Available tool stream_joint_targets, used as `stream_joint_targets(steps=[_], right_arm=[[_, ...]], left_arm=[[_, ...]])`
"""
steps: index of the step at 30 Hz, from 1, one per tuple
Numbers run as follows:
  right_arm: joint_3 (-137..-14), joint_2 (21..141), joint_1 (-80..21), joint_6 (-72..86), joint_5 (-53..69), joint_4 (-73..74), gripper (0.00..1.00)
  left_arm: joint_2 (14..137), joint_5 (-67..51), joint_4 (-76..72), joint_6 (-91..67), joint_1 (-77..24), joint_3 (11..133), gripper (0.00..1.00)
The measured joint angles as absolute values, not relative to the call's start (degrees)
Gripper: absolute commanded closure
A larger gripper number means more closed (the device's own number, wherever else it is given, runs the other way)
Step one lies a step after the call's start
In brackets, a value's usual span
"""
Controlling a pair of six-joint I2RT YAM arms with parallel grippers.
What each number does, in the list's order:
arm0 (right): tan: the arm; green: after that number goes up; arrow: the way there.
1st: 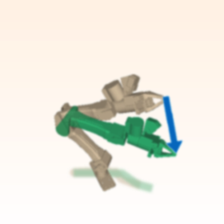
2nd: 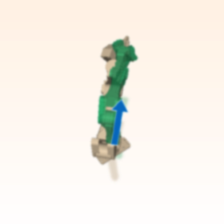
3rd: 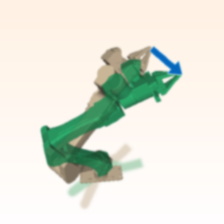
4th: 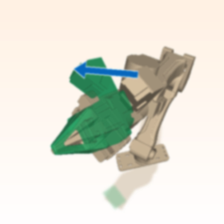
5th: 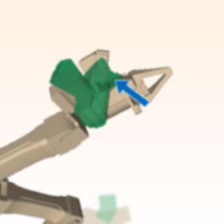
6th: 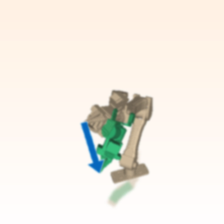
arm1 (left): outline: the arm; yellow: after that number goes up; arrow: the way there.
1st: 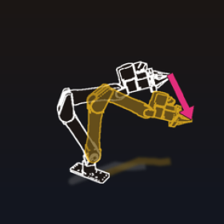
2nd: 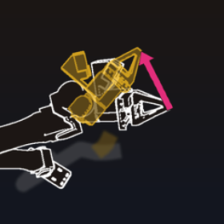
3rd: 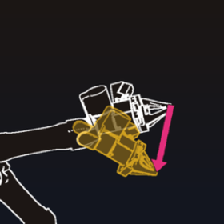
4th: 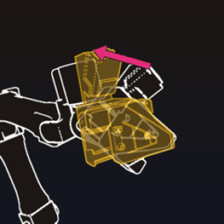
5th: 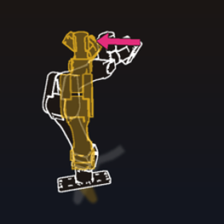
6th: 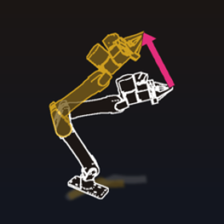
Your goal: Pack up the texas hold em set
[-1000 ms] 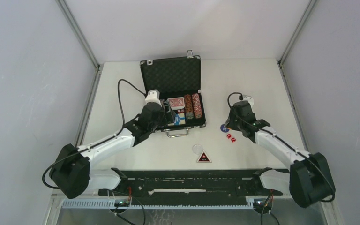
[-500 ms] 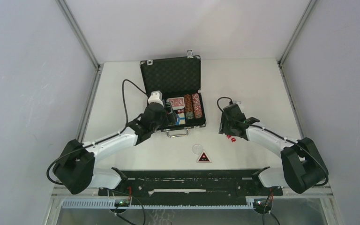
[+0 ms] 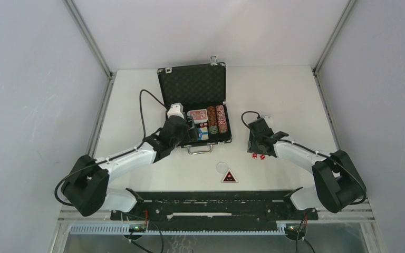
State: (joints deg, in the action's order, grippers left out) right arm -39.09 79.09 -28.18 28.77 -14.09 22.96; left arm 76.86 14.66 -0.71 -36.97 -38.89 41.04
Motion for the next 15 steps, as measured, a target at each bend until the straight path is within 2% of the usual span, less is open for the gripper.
stream_joint_targets(steps=[15], right_arm=[[-39.0,78.6,-32.8,30.0,-14.9,23.6,0.46]], left_arm=[[76.9,14.7,-0.7,-37.0,-38.9,41.0,0.27]])
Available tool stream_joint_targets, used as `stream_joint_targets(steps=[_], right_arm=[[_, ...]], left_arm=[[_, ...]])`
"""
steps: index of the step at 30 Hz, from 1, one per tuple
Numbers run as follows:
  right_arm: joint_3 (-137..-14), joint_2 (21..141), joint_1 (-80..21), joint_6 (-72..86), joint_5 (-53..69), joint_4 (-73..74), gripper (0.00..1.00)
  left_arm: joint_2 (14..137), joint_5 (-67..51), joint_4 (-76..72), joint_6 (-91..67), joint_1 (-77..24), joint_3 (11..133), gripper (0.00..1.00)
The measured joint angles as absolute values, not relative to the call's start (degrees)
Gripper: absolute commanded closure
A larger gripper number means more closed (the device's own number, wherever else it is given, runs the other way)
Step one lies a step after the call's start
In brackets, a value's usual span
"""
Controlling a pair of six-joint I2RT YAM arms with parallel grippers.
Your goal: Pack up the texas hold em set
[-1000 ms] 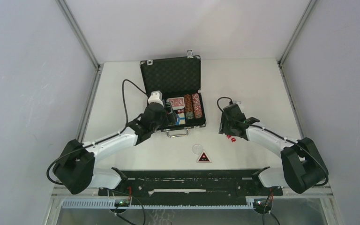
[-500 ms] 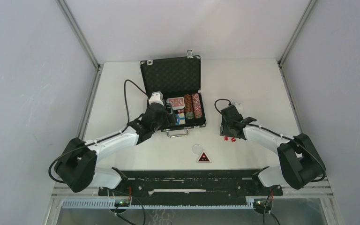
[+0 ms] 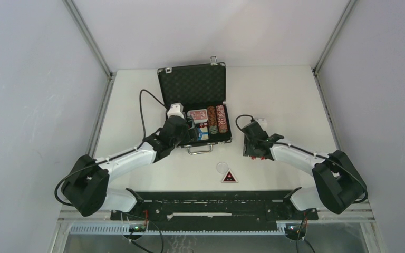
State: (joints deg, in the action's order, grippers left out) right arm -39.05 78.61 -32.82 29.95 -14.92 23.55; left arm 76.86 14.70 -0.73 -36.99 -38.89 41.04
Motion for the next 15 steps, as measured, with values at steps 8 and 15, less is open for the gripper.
stream_joint_targets(steps=[8,15], right_arm=[[-37.1,78.7,-33.1,32.4,-15.0,23.9,0.46],[-35.7,77.4,-33.5,33.3,-15.2,24.1,0.67]], left_arm=[[76.9,14.6,-0.8,-37.0,-38.9,41.0,0.27],[76.8,14.5,-0.8,-37.0,-38.9,41.0,0.27]])
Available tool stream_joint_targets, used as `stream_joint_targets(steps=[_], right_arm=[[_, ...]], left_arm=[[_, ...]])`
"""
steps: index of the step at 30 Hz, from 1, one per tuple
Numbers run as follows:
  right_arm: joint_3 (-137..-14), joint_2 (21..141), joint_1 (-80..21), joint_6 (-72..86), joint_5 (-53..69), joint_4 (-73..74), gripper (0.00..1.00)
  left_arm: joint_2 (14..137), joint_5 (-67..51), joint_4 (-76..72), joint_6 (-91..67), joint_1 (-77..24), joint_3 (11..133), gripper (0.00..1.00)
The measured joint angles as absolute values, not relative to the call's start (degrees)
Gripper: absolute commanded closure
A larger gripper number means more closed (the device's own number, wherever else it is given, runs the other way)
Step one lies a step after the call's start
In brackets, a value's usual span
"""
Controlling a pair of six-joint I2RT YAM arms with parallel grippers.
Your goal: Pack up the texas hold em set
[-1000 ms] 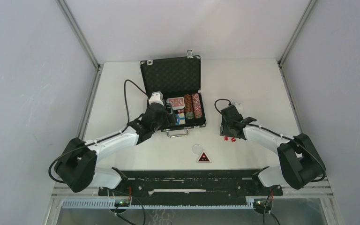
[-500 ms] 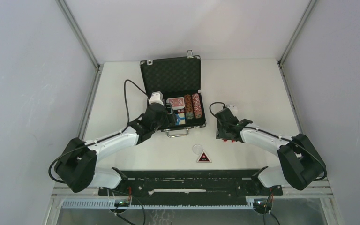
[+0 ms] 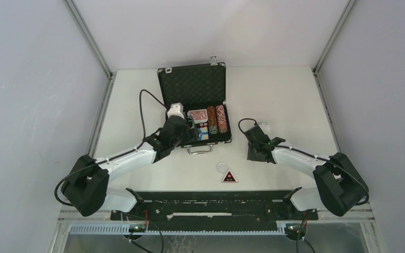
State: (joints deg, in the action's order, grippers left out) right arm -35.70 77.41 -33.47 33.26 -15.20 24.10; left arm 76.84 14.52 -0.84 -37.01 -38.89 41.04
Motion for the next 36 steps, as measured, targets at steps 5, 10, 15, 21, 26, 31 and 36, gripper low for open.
stream_joint_targets(steps=[5,10,15,21,26,31,36], right_arm=[[-35.6,77.3,-33.5,33.8,-15.6,23.9,0.80],[-35.4,76.8,-33.9,33.8,-15.5,23.7,0.87],[-35.7,75.0,-33.9,33.2,-15.3,23.6,0.91],[-43.5,77.0,-34.4,30.8,-13.3,23.4,0.96],[-58.8,87.2,-37.1,28.7,-12.5,22.2,0.96],[-73.2,98.6,-40.6,26.3,-10.9,21.5,0.96],[-85.5,108.8,-42.9,24.8,-8.9,22.3,0.96]], left_arm=[[76.8,14.3,-0.9,-37.0,-38.9,41.0,0.27],[76.8,14.3,-1.0,-37.0,-38.9,41.0,0.27],[76.6,14.3,-1.0,-37.0,-38.9,41.0,0.27],[74.0,15.3,-1.1,-37.4,-38.9,40.8,0.26],[71.7,16.3,-1.5,-39.3,-38.2,39.2,0.19],[71.3,15.7,-1.6,-42.3,-33.8,36.5,0.19],[68.8,16.3,-1.6,-43.5,-32.2,33.9,0.19]])
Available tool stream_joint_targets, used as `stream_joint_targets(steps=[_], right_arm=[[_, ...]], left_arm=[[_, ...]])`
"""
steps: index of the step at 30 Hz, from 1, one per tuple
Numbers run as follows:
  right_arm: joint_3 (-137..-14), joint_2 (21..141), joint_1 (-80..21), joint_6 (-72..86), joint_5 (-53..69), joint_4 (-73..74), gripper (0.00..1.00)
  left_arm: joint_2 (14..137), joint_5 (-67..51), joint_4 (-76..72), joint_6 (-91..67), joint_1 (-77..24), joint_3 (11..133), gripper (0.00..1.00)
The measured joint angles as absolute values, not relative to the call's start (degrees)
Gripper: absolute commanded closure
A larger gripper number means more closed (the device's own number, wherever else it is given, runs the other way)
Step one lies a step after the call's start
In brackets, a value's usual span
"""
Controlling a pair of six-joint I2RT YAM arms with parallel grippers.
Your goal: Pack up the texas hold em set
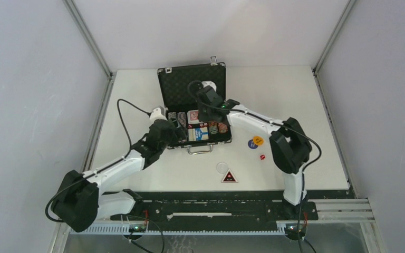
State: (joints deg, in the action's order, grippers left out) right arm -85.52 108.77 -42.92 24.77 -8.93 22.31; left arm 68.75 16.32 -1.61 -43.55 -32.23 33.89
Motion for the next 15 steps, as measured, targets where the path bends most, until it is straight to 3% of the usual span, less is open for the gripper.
stream_joint_targets(steps=[6,15], right_arm=[[-93.6,116.8,-44.2,24.1,-7.3,23.5,0.93],[-95.4,122.3,-44.4,24.0,-6.3,25.1,0.93]], left_arm=[[64.8,17.7,-2.0,-43.5,-32.2,33.4,0.19],[62.5,17.8,-3.2,-43.5,-32.2,31.6,0.20]])
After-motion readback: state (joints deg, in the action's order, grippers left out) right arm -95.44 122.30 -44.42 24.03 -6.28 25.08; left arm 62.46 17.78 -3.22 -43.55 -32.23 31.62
